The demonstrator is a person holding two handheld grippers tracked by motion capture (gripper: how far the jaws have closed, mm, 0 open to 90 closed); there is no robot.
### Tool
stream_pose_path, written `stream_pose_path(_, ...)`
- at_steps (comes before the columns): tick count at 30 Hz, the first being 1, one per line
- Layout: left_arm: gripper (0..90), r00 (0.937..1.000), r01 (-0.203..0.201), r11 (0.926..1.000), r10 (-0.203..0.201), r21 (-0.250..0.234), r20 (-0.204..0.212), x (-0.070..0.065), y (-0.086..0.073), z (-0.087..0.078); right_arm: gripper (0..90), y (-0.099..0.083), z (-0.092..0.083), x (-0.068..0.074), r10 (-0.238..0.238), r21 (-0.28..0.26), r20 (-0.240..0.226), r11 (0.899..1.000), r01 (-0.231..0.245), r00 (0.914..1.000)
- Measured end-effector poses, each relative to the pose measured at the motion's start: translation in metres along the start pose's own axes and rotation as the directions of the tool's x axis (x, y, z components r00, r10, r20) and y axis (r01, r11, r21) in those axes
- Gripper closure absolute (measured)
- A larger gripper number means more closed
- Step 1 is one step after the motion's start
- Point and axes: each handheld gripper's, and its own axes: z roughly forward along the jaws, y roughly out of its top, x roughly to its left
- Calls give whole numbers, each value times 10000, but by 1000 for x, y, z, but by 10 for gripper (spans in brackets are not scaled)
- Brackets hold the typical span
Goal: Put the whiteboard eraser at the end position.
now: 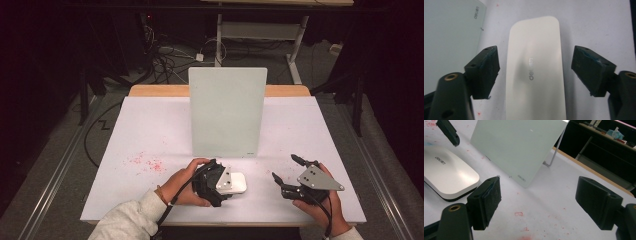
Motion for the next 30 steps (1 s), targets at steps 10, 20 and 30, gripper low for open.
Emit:
stream_pose_path(10, 195, 9883, 584, 9921, -732, -1110, -1340, 8, -6, -23, 208, 1, -2, 0, 20, -82, -3, 10000, -20, 10000)
stream_pose_path(20, 178, 9429, 793, 9777, -1369, -1946, -3037, 14, -20, -43, 208, 3, -4, 0, 9, -166, 73, 9999, -8, 10000)
stream_pose_path(30, 179, 8919, 1079, 9659, -1985, -2353, -4063, 15, -41, -61, 205, 6, -9, -2, 49, -312, 198, 9995, -42, 9998)
